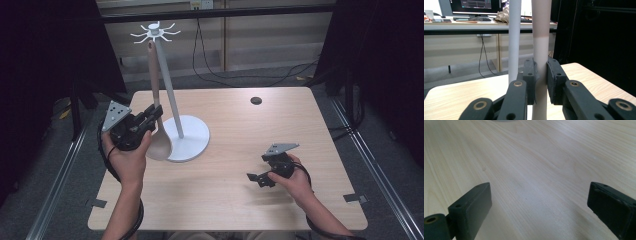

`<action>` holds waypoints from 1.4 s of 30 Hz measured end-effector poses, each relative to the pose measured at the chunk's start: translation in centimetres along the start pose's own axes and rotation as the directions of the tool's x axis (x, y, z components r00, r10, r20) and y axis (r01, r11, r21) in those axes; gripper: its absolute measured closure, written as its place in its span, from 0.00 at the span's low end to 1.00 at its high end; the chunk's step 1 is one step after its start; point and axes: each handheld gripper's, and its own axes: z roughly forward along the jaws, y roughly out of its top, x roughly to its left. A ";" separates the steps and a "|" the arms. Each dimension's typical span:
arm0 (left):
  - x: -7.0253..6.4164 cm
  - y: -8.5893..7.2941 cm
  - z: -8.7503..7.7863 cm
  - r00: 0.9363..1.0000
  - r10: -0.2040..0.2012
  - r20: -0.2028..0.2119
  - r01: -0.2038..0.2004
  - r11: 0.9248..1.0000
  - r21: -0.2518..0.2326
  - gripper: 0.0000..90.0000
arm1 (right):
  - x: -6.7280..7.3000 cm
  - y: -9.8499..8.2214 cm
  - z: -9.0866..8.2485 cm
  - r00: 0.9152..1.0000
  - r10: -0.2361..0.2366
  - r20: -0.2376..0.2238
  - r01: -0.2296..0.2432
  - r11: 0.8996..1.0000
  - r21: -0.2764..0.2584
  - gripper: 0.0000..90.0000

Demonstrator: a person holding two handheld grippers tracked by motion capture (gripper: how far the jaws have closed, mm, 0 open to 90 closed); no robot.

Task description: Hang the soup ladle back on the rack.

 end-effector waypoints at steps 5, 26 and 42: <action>0.1 -0.2 0.5 1.000 -0.007 -0.006 0.007 1.000 0.005 0.88 | 0.0 -0.1 0.0 1.000 0.001 0.004 -0.001 1.000 0.003 0.06; 0.3 -0.6 2.1 1.000 -0.018 0.000 0.018 1.000 0.009 0.87 | -0.1 -0.4 -0.5 1.000 0.008 0.007 -0.008 1.000 0.000 0.06; 1.4 -0.1 1.9 1.000 -0.016 0.006 0.016 1.000 0.010 0.83 | -0.1 -0.4 -0.4 1.000 0.010 0.005 -0.010 1.000 0.002 0.06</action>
